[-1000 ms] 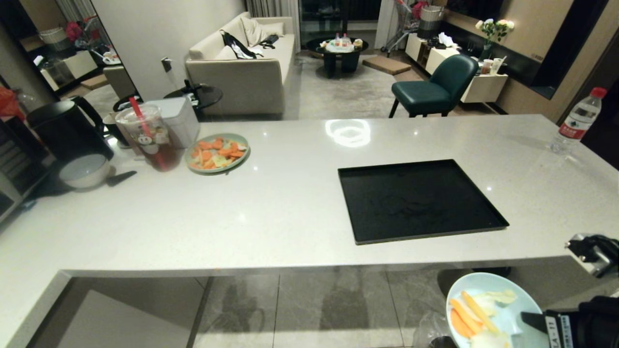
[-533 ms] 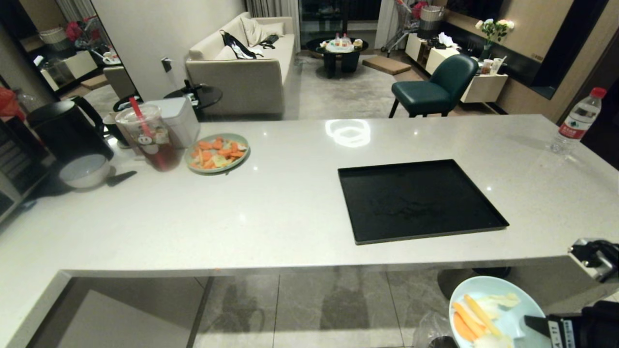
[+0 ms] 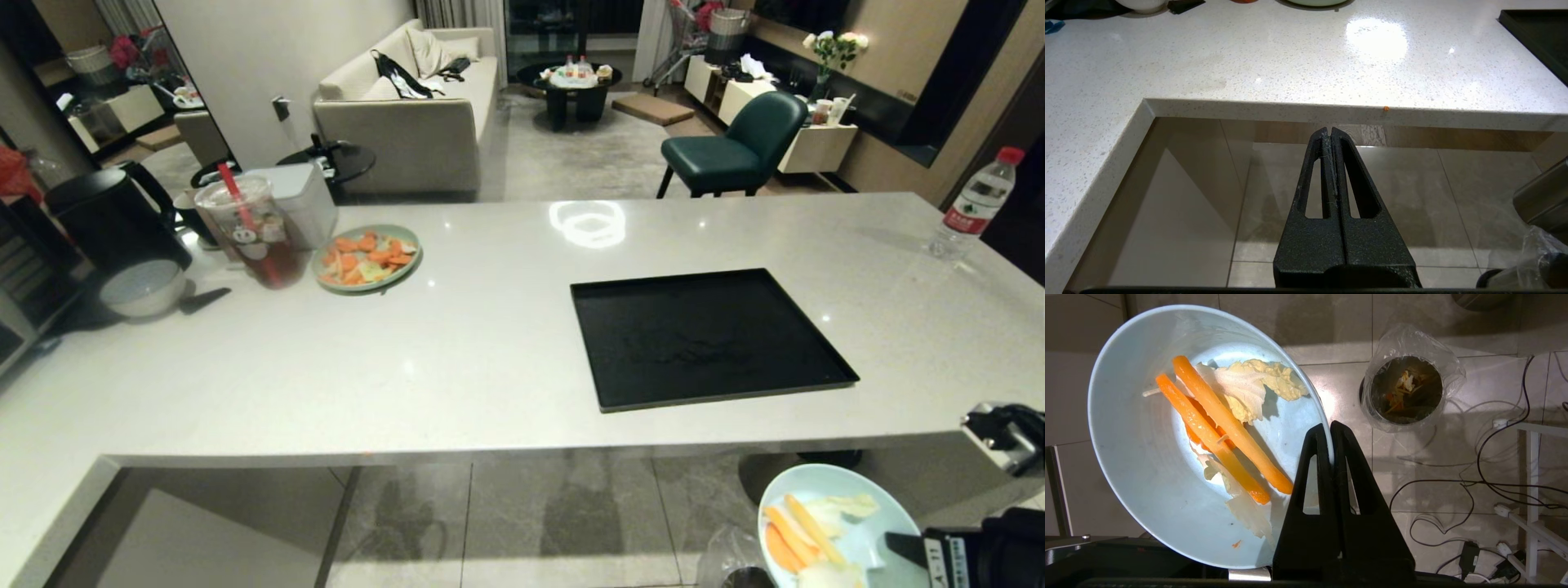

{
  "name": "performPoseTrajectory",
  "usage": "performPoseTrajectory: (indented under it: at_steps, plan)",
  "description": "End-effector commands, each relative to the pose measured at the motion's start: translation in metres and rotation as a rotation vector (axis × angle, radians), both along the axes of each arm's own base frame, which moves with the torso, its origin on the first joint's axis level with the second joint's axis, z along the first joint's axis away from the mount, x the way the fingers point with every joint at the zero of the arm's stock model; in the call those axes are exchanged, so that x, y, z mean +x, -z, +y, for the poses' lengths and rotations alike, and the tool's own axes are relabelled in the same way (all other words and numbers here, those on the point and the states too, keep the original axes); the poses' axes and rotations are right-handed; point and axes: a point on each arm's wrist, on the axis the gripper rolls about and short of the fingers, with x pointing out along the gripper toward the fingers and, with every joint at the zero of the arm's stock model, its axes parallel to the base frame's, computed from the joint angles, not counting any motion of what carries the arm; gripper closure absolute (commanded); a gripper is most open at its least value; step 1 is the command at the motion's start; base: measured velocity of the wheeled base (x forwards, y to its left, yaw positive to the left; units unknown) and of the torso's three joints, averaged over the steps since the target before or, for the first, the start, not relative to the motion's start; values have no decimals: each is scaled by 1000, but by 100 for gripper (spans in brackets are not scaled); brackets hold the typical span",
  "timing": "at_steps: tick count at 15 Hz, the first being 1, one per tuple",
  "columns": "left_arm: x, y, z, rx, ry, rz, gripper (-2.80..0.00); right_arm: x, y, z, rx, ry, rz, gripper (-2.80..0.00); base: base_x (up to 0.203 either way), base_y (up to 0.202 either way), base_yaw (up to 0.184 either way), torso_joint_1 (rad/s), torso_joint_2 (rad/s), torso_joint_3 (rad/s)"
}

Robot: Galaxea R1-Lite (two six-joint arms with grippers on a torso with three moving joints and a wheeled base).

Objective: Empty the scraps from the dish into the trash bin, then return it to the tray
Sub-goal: Move the bowl over the trash can

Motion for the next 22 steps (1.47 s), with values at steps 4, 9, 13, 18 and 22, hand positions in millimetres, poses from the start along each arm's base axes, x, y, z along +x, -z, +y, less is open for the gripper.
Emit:
performPoseTrajectory:
  at_steps: [4,9,13,18,22]
  plan:
    - [0,0,0,0,0,-1,0,1,1,1,-4,1,7,0,-166,0,-1,-5,3,2]
    - [0,0,0,0,0,-1,0,1,1,1,-4,1,7,0,-194,0,-1,-1,3,3]
    - [0,0,0,0,0,-1,0,0,1,1,-4,1,7,0,-82,0,0,-2,2,2]
    - [0,0,0,0,0,0,0,1,1,1,-3,1,5,0,0,0,0,0,0,0]
    - [0,0,0,0,-1,-1,0,1,0,1,-4,3,3,0,0,0,0,0,0,0]
